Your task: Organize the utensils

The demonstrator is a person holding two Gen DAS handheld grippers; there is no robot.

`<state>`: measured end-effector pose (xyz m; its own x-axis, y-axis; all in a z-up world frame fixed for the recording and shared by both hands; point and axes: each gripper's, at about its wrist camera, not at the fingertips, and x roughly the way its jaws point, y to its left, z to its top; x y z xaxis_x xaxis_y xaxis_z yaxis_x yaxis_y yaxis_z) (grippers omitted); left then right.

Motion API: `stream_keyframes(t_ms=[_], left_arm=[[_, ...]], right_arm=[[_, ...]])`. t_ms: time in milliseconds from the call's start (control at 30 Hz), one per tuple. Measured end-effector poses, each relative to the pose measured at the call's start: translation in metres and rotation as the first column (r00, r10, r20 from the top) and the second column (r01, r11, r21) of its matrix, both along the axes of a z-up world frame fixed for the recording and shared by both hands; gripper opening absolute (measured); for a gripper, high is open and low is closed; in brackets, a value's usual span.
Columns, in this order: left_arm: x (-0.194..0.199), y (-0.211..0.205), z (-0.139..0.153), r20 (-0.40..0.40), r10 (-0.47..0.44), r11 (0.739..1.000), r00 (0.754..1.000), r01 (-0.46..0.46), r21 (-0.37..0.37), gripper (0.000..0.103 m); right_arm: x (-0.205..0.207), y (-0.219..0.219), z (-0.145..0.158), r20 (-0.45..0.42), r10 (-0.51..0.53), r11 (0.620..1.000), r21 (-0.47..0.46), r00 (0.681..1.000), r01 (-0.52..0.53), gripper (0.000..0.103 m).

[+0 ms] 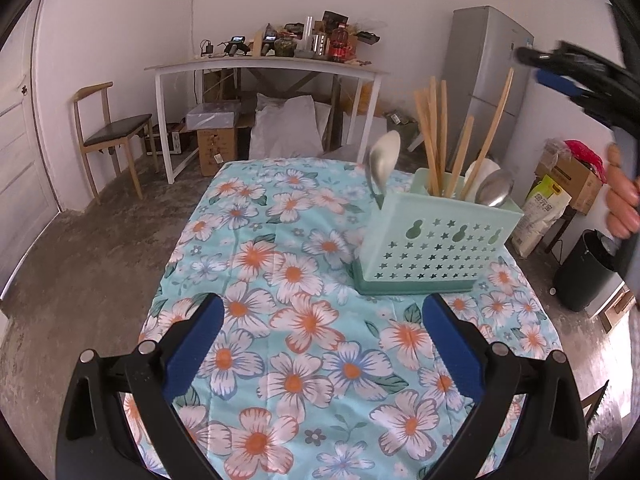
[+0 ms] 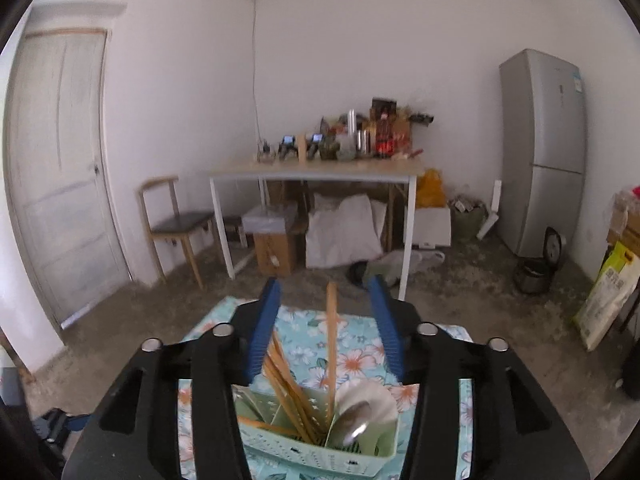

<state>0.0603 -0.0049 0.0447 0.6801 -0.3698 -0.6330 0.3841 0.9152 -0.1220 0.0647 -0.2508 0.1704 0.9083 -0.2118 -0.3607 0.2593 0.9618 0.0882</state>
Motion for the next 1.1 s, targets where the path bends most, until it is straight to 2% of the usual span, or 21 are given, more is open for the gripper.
stream_keyframes(t_ms=[100, 200, 367, 500, 600, 667, 833, 900, 1100], left_arm=[[-0.001, -0.002, -0.001, -0.001, 0.003, 1.0, 1.0, -0.003, -0.006, 0.097], [-0.003, -0.002, 0.0, 0.008, 0.024, 0.999, 1.0, -0.023, -0.021, 0.097], [-0.006, -0.006, 0.002, 0.018, 0.076, 0.997, 0.997, -0.076, 0.008, 0.097], [-0.011, -0.012, 0.001, 0.054, 0.127, 0.989, 0.99, -0.13, 0.063, 0.097], [-0.014, -0.017, 0.003, 0.095, 0.162, 0.977, 0.982, -0.173, 0.122, 0.097], [-0.017, -0.021, 0.007, 0.132, 0.175, 0.969, 0.976, -0.194, 0.152, 0.097], [-0.016, -0.026, 0.015, 0.146, 0.206, 0.961, 0.968, -0.228, 0.156, 0.097], [-0.015, -0.027, 0.018, 0.15, 0.219, 0.958, 0.964, -0.242, 0.153, 0.097], [-0.012, -0.033, 0.026, 0.199, 0.304, 0.928, 0.932, -0.337, 0.161, 0.097]], right_arm=[[-0.028, -0.002, 0.003, 0.032, -0.018, 0.999, 0.039, 0.999, 0.017, 0.058], [-0.06, 0.0, -0.007, 0.026, -0.043, 0.994, 0.098, 0.999, 0.041, 0.065], [-0.09, 0.011, -0.043, -0.102, -0.123, 0.98, 0.142, 0.987, 0.137, 0.08], [-0.094, 0.021, -0.08, -0.251, -0.199, 0.965, 0.12, 0.947, 0.234, 0.089], [-0.092, 0.027, -0.095, -0.294, -0.222, 0.962, 0.092, 0.93, 0.258, 0.093], [-0.091, 0.033, -0.101, -0.311, -0.245, 0.96, 0.054, 0.918, 0.275, 0.095], [-0.091, 0.04, -0.105, -0.316, -0.29, 0.954, -0.016, 0.903, 0.301, 0.095], [-0.09, 0.039, -0.106, -0.318, -0.292, 0.954, -0.025, 0.902, 0.3, 0.095], [-0.089, 0.038, -0.106, -0.3, -0.29, 0.955, -0.032, 0.909, 0.294, 0.095]])
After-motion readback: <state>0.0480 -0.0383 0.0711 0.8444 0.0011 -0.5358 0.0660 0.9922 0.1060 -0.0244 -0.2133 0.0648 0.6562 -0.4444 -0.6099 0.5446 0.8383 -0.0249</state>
